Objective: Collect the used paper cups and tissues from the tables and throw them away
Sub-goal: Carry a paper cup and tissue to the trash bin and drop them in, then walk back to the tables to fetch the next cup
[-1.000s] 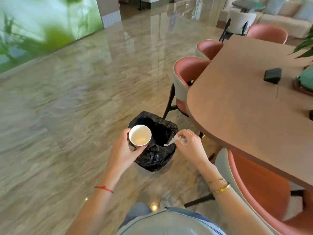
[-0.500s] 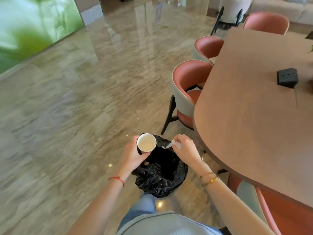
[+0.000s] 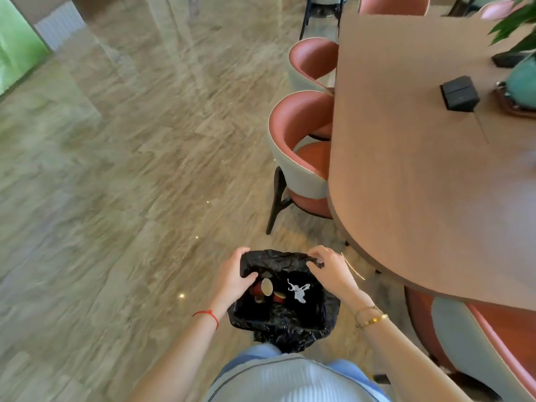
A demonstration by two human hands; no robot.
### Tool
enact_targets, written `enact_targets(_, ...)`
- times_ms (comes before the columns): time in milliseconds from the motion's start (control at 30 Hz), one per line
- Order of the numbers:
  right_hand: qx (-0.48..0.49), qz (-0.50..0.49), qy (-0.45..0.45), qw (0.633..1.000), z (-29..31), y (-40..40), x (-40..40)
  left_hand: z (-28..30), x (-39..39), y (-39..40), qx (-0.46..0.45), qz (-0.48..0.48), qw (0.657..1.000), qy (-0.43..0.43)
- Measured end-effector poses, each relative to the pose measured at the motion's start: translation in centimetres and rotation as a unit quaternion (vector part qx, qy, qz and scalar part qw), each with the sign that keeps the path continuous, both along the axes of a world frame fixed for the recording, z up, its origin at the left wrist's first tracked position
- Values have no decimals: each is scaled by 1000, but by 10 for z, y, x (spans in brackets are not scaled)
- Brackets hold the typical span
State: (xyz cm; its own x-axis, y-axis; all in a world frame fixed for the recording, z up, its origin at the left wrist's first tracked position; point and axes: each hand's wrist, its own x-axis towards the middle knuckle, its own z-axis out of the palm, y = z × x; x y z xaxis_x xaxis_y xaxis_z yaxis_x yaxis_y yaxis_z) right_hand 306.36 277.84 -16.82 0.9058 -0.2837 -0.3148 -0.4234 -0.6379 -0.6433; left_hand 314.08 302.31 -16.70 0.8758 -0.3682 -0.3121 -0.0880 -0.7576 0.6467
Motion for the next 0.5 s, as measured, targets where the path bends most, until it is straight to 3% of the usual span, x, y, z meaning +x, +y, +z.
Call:
enact_targets(233,-63,-74,-98,990,39,-9,-25,43,23,-8,12,-85,990,-110)
enact_targets(500,-119,-199,-143,962,74,-13,-102,82,6,-51,-18,-218,963,-157)
